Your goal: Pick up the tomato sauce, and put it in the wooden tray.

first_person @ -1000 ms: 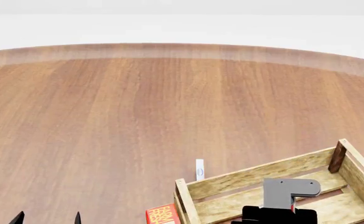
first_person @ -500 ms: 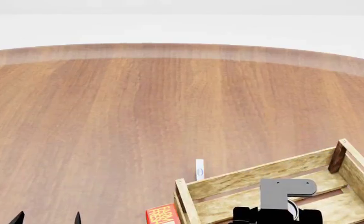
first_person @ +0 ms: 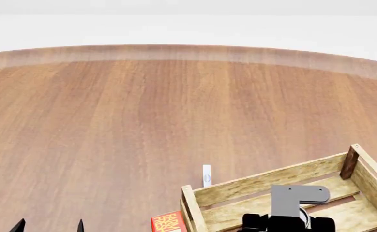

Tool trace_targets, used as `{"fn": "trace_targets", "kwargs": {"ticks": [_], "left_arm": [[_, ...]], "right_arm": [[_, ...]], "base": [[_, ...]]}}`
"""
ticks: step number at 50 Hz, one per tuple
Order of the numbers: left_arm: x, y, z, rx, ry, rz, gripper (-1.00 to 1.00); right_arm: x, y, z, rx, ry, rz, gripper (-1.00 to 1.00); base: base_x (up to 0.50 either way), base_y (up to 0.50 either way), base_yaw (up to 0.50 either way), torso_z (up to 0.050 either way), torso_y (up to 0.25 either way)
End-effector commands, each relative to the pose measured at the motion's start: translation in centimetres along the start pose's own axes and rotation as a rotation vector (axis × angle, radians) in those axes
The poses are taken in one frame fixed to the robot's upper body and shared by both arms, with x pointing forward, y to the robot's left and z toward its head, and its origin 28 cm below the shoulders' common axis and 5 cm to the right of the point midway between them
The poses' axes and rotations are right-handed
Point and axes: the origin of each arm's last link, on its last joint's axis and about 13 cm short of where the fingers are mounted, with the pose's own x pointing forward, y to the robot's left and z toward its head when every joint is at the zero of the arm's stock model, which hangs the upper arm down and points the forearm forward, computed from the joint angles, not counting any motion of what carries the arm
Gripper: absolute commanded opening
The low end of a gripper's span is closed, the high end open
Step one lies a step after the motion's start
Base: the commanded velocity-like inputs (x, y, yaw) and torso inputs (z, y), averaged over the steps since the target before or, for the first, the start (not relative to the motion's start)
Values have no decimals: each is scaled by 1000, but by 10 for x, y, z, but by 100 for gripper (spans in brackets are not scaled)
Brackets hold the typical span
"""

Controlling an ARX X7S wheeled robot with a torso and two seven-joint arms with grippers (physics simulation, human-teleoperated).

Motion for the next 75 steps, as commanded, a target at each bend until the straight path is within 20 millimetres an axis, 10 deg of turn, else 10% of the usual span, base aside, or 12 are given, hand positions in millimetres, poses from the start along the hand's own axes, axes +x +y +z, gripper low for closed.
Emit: {"fn": "trace_targets", "kwargs": {"ticks": [1,58,75], "left_arm": [[0,0,0,0,0,0,100],[0,0,0,-4,1,4,100],[-1,0,0,-4,1,5,100]], "right_arm": [[0,0,0,15,5,-11,100],[4,-3,39,14,-212,4,100],[-22,-5,43,11,-302,37,100]], "base": [[0,0,0,0,0],[0,0,0,0,0],[0,0,0,0,0]]}}
